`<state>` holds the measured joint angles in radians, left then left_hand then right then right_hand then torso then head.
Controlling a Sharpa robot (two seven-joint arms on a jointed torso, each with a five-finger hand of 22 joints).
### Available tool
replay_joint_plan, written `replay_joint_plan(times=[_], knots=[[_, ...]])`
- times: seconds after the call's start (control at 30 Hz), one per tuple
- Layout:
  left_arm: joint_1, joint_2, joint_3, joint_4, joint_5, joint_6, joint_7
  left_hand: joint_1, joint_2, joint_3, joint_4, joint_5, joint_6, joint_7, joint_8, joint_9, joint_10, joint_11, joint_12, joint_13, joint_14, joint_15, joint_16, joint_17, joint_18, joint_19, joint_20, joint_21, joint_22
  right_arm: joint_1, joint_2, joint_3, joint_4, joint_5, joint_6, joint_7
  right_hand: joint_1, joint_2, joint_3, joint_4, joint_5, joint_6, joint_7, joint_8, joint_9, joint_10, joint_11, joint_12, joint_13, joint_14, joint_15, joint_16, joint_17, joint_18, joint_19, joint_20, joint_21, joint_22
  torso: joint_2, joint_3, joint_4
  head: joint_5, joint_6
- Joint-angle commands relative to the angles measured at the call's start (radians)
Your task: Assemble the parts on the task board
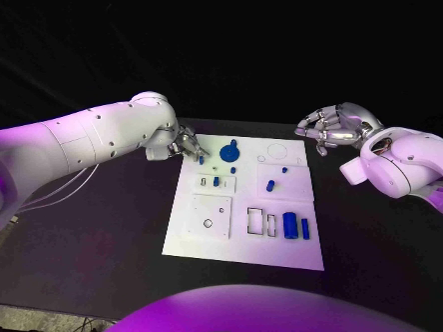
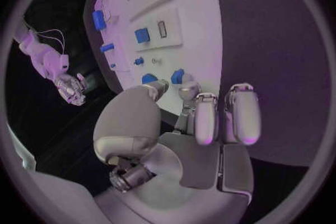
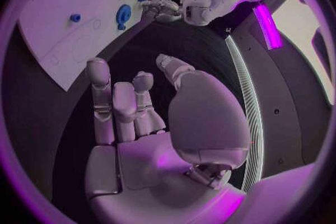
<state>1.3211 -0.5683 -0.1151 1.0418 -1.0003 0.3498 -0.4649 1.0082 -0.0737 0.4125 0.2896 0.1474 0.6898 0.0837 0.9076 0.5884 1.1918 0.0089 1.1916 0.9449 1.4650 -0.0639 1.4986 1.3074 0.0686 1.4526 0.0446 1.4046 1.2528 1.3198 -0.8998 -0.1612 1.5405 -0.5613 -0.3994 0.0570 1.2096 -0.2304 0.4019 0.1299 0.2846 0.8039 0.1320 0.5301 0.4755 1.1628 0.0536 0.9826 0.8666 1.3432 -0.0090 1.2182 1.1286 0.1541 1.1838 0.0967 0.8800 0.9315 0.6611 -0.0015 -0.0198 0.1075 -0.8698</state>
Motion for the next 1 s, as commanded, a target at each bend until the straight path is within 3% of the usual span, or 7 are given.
replay_joint_plan(times=[0.03,0.17,0.3,0.9,0.93,1.0], knots=[[-0.001,0.002,0.0,0.0,0.008,-0.004,0.016,0.01,0.009,0.007,-0.003,0.004,-0.002,0.0,-0.003,-0.001,-0.003,0.001,0.005,0.0,0.076,0.008,-0.005,0.171,-0.005,-0.003,0.001,-0.002,0.0,0.0,0.001,0.0,-0.001,-0.008,0.011,0.002,-0.001,0.001,-0.002,0.005,0.004,-0.006,0.003,0.0,-0.002,-0.004,0.0,-0.003,-0.001,-0.006,-0.002,-0.004,-0.001,0.002,-0.009,0.0,-0.003,-0.001,0.0,0.0001,0.0,0.0,-0.001],[-0.001,0.002,0.0,0.0,0.014,-0.003,0.02,0.078,0.03,0.037,-0.023,0.003,-0.004,-0.003,0.001,-0.003,-0.004,-0.002,0.005,-0.001,0.075,0.006,-0.005,0.171,-0.004,-0.003,0.0,-0.002,0.001,0.0,0.002,0.0,-0.001,-0.008,0.012,0.002,-0.001,0.001,-0.002,0.005,0.004,-0.006,0.003,0.0,-0.002,-0.004,0.0,-0.003,-0.001,-0.006,-0.002,-0.004,-0.001,0.002,-0.009,0.0,-0.003,-0.001,0.0,0.0003,0.0001,-0.001,-0.002],[-0.001,0.002,0.0,0.0,0.022,0.006,0.024,0.116,0.032,0.061,-0.036,0.001,-0.006,-0.005,0.003,-0.004,-0.005,-0.003,0.005,-0.002,0.076,0.005,-0.006,0.171,-0.005,-0.004,0.0,-0.002,0.002,-0.001,0.003,0.0,-0.001,-0.008,0.013,0.001,-0.001,0.001,-0.002,0.005,0.004,-0.006,0.003,0.0,-0.002,-0.004,0.0,-0.003,-0.001,-0.006,-0.002,-0.004,-0.001,0.002,-0.009,0.0,-0.003,-0.001,0.0,0.0004,-0.0001,-0.001,-0.003],[-0.001,0.0,0.0,-0.004,0.032,0.01,0.026,0.142,0.035,0.088,-0.044,0.0,-0.007,-0.005,0.005,-0.006,-0.004,-0.004,0.005,-0.003,0.076,0.004,-0.005,0.171,-0.005,-0.004,0.0,-0.003,0.002,-0.001,0.004,0.0,-0.003,-0.009,0.014,0.002,-0.001,0.001,-0.002,0.005,0.004,-0.006,0.003,0.0,-0.002,-0.004,0.0,-0.003,-0.001,-0.006,-0.002,-0.004,-0.001,0.002,-0.009,0.0,-0.003,-0.001,0.0,0.0001,0.0001,0.001,-0.003],[-0.001,0.0,0.0,-0.004,0.033,0.009,0.027,0.149,0.035,0.099,-0.049,0.001,-0.008,-0.006,0.005,-0.006,-0.005,-0.005,0.004,-0.004,0.076,0.004,-0.006,0.171,-0.005,-0.004,0.0,-0.003,0.002,-0.001,0.004,0.0,-0.003,-0.009,0.014,0.002,-0.001,0.001,-0.002,0.005,0.004,-0.006,0.003,0.0,-0.002,-0.004,0.0,-0.003,-0.001,-0.006,-0.002,-0.004,-0.001,0.002,-0.009,0.0,-0.003,-0.001,0.0,0.0003,0.0002,0.0,-0.003],[-0.001,-0.002,0.0,-0.002,0.036,0.006,0.029,0.203,0.035,0.184,-0.1,0.006,-0.016,-0.007,0.006,-0.007,-0.007,-0.007,0.001,-0.006,0.076,0.001,-0.006,0.171,-0.004,-0.004,-0.003,-0.003,0.003,-0.001,0.004,0.0,-0.003,-0.009,0.014,0.002,0.001,0.002,-0.002,0.007,0.007,-0.007,0.003,0.001,-0.002,-0.004,0.0,-0.004,-0.001,-0.006,-0.002,-0.003,-0.002,0.002,-0.011,0.0,-0.004,-0.001,0.0,0.0001,-0.0001,0.0,-0.003]])
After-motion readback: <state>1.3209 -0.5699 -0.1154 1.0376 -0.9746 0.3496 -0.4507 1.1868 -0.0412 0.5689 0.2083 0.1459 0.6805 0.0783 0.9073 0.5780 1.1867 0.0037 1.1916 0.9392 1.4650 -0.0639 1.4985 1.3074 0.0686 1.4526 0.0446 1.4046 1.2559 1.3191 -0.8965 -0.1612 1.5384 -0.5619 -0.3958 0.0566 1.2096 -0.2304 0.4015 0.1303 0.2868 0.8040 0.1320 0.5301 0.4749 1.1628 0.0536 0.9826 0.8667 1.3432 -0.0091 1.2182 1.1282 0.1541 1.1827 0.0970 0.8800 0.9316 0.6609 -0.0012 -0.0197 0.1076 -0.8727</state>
